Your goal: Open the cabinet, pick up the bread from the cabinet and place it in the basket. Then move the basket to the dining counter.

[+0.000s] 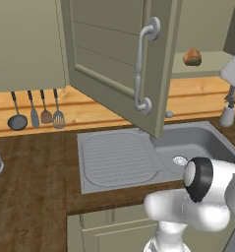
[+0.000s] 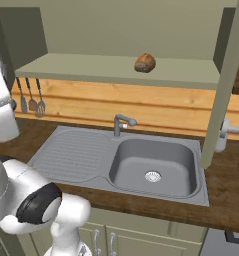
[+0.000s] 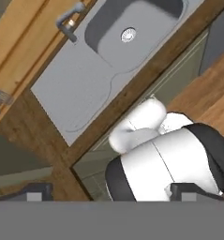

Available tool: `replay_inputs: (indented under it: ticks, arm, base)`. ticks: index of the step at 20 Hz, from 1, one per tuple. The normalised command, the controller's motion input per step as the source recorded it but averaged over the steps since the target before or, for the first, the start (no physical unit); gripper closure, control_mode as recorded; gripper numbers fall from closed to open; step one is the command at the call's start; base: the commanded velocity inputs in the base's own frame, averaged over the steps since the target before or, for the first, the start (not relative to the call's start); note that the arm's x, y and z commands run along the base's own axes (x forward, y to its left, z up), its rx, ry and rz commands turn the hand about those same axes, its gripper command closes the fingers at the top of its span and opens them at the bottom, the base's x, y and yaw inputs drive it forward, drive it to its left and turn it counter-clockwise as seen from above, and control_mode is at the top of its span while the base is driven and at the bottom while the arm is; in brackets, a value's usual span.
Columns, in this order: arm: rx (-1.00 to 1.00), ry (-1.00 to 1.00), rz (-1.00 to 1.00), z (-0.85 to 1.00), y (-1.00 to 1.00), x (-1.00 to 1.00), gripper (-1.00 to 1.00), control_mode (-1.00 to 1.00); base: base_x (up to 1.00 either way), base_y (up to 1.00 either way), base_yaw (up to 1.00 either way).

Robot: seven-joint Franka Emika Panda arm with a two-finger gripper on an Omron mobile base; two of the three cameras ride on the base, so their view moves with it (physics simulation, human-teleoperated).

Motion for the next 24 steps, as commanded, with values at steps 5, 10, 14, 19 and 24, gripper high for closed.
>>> replay_inputs:
  ticks: [5, 10, 14, 19, 24]
  arm:
    - [0.31, 0.39, 0.22, -0.43, 0.1, 0.27, -1.0, -1.0]
    - [0.22, 0.14, 0.2, -0.54, 0.3, 0.27, -1.0, -1.0]
    - [0.28, 0.0, 0.14, -0.09, 0.16, 0.56, -1.0, -1.0]
    - [0.31, 0.06, 0.19, 0.0, 0.59, 0.7, -1.0, -1.0]
    - [0.26, 0.15, 0.29, 0.0, 0.97, 0.55, -1.0, -1.0]
  base:
    - [0.0, 0.0, 0.0]
    - [0.0, 0.0, 0.0]
    - [0.0, 0.0, 0.0]
    - [0.0, 0.0, 0.0]
    - [0.0, 0.0, 0.0]
